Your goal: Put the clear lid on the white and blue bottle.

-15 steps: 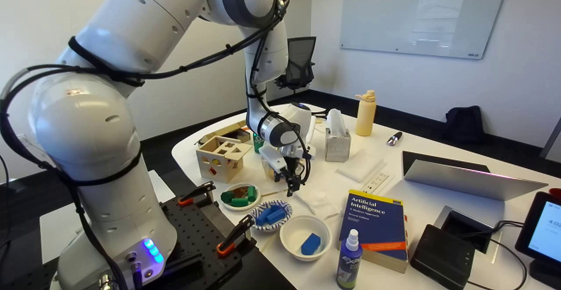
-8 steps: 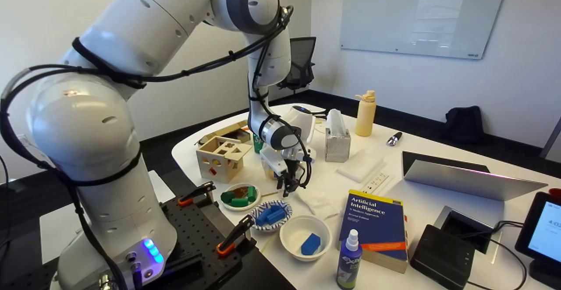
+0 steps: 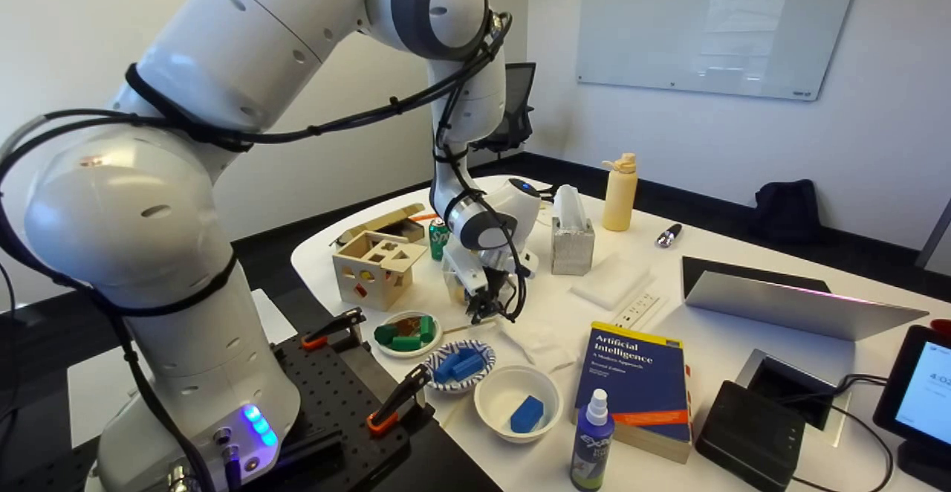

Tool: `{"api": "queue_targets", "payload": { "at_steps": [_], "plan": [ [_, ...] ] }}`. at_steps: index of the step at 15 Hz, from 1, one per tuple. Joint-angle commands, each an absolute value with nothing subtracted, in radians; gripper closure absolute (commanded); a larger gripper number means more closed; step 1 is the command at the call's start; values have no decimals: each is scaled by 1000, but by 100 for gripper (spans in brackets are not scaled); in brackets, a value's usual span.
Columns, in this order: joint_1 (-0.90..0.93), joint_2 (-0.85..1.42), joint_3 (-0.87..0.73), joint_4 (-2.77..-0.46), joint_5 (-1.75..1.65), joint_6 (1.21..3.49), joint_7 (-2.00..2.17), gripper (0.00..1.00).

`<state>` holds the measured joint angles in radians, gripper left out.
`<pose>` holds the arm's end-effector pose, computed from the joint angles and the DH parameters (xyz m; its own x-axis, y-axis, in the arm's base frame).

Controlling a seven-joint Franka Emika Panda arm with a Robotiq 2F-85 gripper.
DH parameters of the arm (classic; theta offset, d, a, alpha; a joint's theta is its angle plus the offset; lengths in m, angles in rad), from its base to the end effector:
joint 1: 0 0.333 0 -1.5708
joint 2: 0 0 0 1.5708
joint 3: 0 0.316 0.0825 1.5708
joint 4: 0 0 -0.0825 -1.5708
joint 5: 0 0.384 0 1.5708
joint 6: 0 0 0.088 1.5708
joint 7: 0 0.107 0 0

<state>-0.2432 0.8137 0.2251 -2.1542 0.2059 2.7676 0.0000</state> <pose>0.5041 -0.0001 0.0128 0.9458 -0.2403 -0.2184 -0.2837 -0.9386 -0.1962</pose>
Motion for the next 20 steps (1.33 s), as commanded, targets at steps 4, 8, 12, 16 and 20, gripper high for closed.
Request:
{"api": "queue_targets", "payload": {
  "at_steps": [4, 8, 12, 16, 20],
  "plan": [
    [-202, 459, 170, -2269, 298, 2405, 78, 94],
    [-108, 234, 32, -2309, 234, 2234, 263, 94],
    [-103, 64, -100, -2368, 111, 2166, 444, 94],
    [-185, 14, -207, -2422, 57, 2200, 439, 94],
    [-258, 42, -282, -2438, 54, 2212, 398, 94]
  ]
}}
